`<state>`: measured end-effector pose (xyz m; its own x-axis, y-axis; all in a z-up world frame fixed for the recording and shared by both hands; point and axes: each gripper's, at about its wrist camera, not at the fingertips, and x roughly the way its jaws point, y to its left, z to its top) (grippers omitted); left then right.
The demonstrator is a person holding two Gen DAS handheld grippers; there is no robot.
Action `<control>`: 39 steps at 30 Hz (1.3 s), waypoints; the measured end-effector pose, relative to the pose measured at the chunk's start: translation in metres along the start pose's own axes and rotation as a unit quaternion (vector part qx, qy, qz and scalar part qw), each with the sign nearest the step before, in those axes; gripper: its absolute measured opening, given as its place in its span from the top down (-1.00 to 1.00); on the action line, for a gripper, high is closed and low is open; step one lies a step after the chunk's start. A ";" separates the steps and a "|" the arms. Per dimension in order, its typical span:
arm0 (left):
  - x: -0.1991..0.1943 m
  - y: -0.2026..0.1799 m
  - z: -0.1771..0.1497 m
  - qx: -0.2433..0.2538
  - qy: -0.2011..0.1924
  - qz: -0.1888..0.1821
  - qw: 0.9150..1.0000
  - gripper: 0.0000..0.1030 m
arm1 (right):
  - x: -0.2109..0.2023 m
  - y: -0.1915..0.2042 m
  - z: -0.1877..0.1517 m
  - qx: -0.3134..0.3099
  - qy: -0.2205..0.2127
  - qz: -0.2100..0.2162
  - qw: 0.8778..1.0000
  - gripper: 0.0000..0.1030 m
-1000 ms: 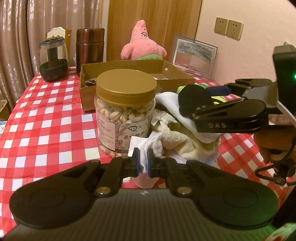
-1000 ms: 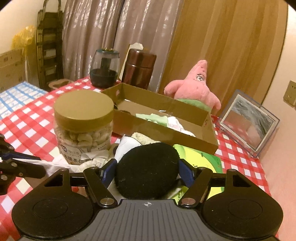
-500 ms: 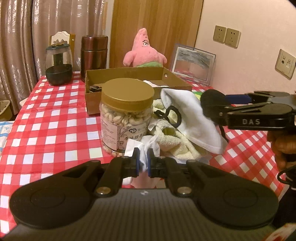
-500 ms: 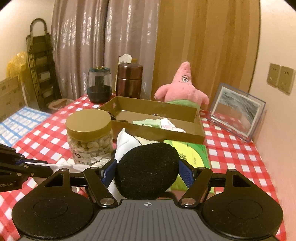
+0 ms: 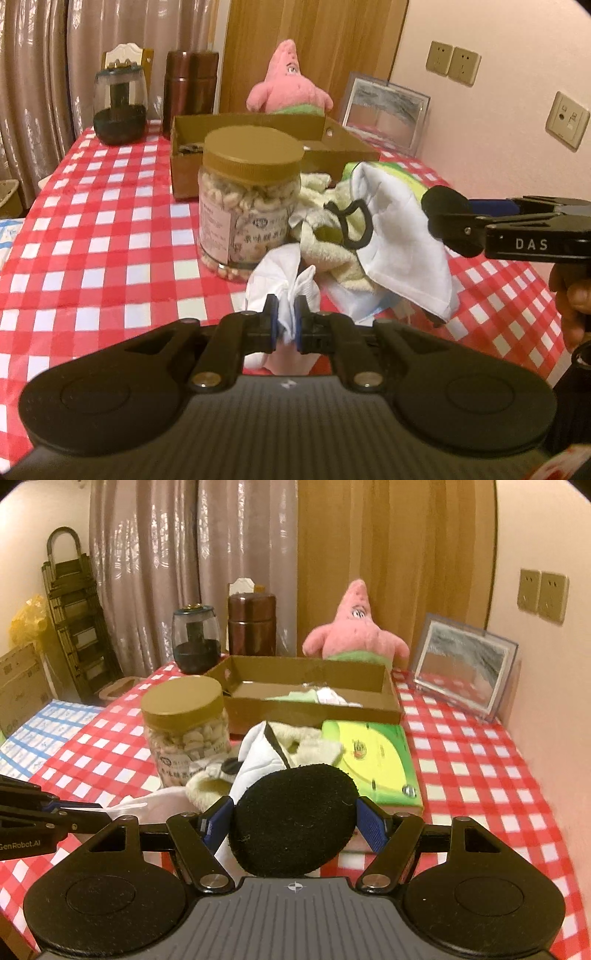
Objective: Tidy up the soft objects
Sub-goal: 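Lift the foam pad and tissue up from the pile with both tools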
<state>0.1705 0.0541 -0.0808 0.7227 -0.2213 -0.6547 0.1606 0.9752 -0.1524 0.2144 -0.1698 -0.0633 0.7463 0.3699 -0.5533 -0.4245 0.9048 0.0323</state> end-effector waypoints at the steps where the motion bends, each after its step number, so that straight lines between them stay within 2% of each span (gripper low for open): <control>1: 0.002 0.000 -0.001 0.001 0.002 0.002 1.000 0.81 | 0.001 -0.002 -0.002 0.006 0.002 0.000 1.000 -0.38; 3: 0.005 0.001 -0.003 0.000 0.007 0.005 1.000 0.63 | 0.003 -0.006 -0.006 0.020 0.004 0.003 1.000 -0.38; 5: 0.008 0.002 -0.002 -0.001 0.010 0.005 1.000 0.25 | 0.003 -0.009 -0.009 0.027 0.006 0.003 1.000 -0.38; 9: 0.018 0.001 -0.002 0.009 0.022 0.012 1.000 -0.09 | 0.003 -0.016 -0.011 0.048 0.008 0.004 0.999 -0.38; 10: 0.021 0.001 -0.002 0.008 0.023 0.012 1.000 -0.24 | 0.002 -0.017 -0.012 0.055 0.007 0.005 0.998 -0.38; 11: 0.024 0.001 -0.002 0.009 0.028 0.009 1.000 -0.29 | 0.001 -0.019 -0.014 0.063 0.008 0.007 0.998 -0.39; 15: 0.037 -0.001 -0.005 0.023 0.047 0.008 0.999 -0.26 | 0.005 -0.024 -0.022 0.084 0.030 0.014 0.996 -0.39; 18: 0.047 -0.004 -0.008 0.035 0.065 0.009 0.997 0.10 | 0.011 -0.024 -0.027 0.084 0.045 0.018 0.995 -0.41; 20: 0.049 -0.005 -0.008 0.036 0.070 0.004 0.997 0.41 | 0.014 -0.026 -0.029 0.090 0.055 0.023 0.994 -0.44; 22: 0.050 -0.006 -0.009 0.040 0.072 0.004 0.997 0.65 | 0.016 -0.028 -0.032 0.092 0.063 0.023 0.994 -0.54; 30: 0.048 -0.003 -0.006 0.031 0.063 0.001 0.998 0.75 | 0.025 -0.031 -0.045 0.081 0.101 0.008 0.992 -0.60; 39: 0.049 -0.003 -0.006 0.028 0.065 -0.007 0.997 0.75 | 0.038 -0.042 -0.045 0.112 0.112 0.039 0.987 -0.60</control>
<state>0.2012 0.0400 -0.1168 0.6272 -0.2304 -0.7440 0.2102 0.9699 -0.1232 0.2373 -0.2032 -0.1230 0.5729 0.4069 -0.7114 -0.3335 0.9087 0.2512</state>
